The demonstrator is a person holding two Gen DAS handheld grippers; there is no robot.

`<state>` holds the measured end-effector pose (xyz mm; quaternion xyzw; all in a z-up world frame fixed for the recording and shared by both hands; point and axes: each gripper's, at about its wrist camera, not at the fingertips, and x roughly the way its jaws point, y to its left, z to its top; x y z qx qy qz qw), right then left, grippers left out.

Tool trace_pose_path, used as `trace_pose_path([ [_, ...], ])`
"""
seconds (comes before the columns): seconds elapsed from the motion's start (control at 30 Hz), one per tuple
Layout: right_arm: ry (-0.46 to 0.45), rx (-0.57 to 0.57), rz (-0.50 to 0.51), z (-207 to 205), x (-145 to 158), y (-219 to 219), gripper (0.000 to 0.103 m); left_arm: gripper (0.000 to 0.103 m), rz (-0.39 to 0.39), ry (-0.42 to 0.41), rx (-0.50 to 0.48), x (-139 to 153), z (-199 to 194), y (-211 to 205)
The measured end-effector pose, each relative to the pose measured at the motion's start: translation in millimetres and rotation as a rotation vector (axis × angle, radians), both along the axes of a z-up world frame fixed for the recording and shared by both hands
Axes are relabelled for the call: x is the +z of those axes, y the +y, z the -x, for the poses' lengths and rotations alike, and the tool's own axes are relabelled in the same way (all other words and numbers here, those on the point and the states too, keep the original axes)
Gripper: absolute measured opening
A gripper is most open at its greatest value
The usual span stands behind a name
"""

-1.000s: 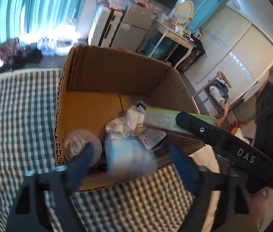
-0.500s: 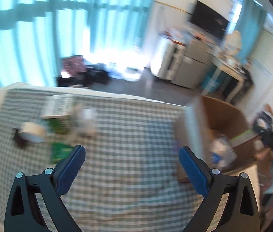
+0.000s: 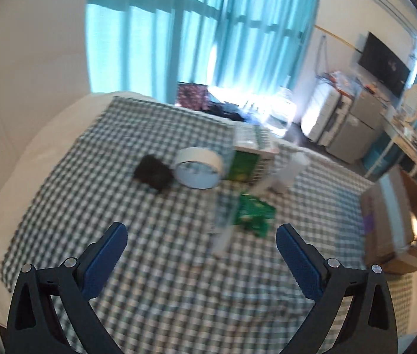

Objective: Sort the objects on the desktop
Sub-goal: 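Move both tools back over the green packet and white foam tube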

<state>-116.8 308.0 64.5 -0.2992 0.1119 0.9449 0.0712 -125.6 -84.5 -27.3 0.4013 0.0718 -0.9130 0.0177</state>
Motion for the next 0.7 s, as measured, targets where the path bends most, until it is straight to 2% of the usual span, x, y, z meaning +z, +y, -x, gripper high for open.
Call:
trace_pose_path([
  [0.17, 0.013, 0.167, 0.005, 28, -46, -109, 0.087, 0.103, 0.031, -0.042, 0.015, -41, 2, -23],
  [0.33, -0.052, 0.386, -0.115, 62, -105, -216, 0.087, 0.103, 0.102, -0.076, -0.014, -71, 22, -23],
  [0.43, -0.086, 0.502, -0.202, 83, -140, -266, 0.087, 0.103, 0.088, -0.093, -0.035, -87, 38, -22],
  [0.5, -0.119, 0.539, -0.217, 99, -163, -287, 0.087, 0.103, 0.08, -0.122, -0.051, -96, 47, -21],
  [0.63, -0.174, 0.59, -0.166, 132, -207, -306, 0.087, 0.103, 0.129, -0.141, -0.038, -111, 60, -27],
  [0.7, -0.222, 0.603, -0.183, 148, -223, -319, 0.087, 0.103, 0.106, -0.153, -0.035, -119, 65, -30],
])
